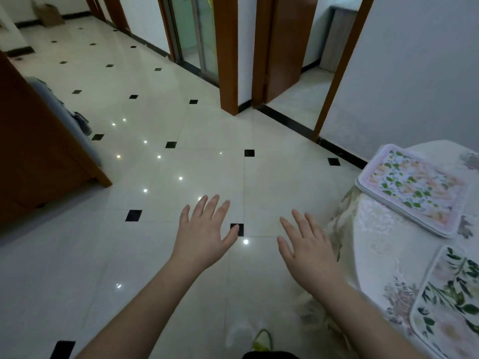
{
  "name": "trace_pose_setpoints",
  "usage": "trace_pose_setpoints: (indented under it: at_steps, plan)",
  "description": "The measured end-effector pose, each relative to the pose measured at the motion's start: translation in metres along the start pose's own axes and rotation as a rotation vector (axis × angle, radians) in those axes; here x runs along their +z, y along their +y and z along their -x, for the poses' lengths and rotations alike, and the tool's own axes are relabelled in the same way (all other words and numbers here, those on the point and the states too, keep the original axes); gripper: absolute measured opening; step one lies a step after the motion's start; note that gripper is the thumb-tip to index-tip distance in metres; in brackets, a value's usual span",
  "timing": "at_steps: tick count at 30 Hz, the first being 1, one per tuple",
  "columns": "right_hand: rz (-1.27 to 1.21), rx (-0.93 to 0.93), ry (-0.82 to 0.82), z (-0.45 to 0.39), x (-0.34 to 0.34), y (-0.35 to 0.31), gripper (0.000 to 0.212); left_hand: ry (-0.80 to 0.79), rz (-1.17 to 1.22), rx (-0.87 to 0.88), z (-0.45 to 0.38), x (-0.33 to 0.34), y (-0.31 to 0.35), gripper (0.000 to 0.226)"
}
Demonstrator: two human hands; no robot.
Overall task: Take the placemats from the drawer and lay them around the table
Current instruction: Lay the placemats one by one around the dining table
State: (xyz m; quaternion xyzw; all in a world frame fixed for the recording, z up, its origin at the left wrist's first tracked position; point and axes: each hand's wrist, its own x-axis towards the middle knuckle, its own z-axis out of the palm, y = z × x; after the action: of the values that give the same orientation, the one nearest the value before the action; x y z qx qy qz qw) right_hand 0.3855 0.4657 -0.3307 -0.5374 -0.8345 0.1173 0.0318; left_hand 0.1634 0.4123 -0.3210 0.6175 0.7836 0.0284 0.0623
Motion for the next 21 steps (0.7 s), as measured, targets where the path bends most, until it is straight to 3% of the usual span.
trace_pose_setpoints:
  at_steps: [10,15,18,21]
  plan:
    - [-0.045,-0.001,0.004,-0.107,-0.024,0.021,0.085,0.018,-0.024,0.029,-0.113,-0.018,0.014,0.085]
    - [-0.064,0.034,0.029,-0.174,-0.035,0.016,0.065,0.030,0.031,0.049,-0.182,-0.026,0.001,0.083]
    - [-0.035,0.050,0.052,-0.215,-0.038,0.007,0.080,0.017,0.093,0.089,-0.226,-0.029,-0.007,0.081]
    - [0.002,0.069,0.033,-0.254,-0.036,0.000,0.068,0.025,0.004,0.151,-0.267,-0.030,-0.019,0.079]
